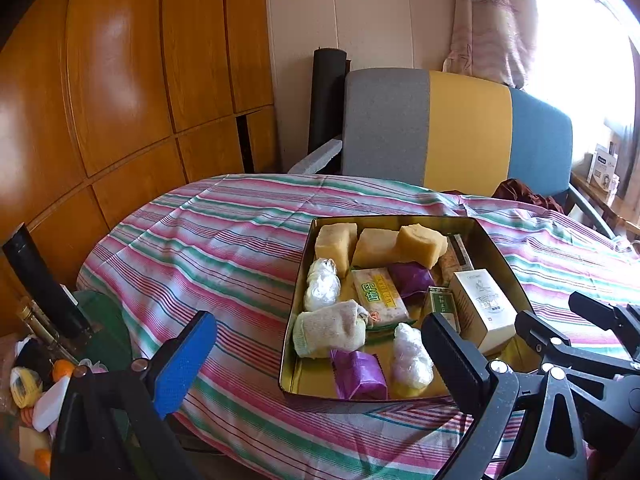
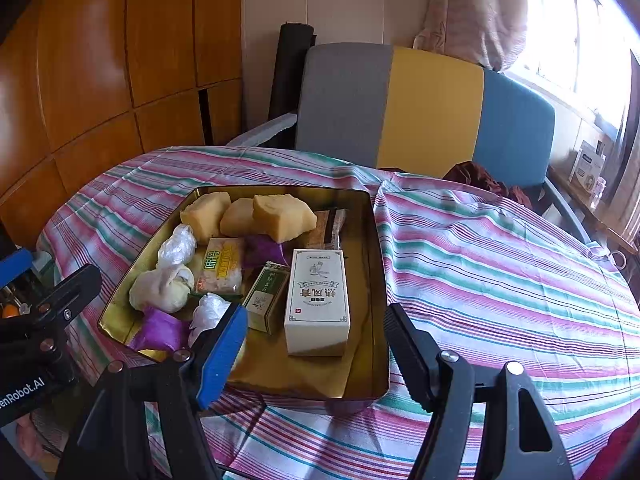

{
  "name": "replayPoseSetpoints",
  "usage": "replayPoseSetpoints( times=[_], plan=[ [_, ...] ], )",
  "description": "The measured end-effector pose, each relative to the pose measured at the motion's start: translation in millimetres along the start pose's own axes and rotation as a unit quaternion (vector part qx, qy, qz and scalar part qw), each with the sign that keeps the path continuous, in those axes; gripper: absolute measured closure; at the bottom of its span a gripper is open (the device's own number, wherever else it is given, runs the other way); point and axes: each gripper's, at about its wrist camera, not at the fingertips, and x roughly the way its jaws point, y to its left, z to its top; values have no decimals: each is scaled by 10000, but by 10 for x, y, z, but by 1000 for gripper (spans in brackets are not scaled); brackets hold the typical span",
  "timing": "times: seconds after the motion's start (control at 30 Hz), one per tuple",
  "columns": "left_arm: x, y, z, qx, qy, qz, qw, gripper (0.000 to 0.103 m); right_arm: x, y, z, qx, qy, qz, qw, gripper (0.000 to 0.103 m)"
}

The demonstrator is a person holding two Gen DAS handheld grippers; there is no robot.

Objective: Organize objects

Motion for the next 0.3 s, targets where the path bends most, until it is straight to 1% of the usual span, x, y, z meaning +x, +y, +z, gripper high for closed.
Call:
replayPoseSetpoints(
  times=[0.17, 0.3],
  plan=[
    [-6, 10, 2, 2, -79, 69, 9999, 0, 14, 12, 11, -14, 25, 31, 10000, 31],
    [11, 31, 12, -61, -3, 54, 10000, 0, 4, -3, 17, -5, 13, 52, 10000, 31]
  ],
)
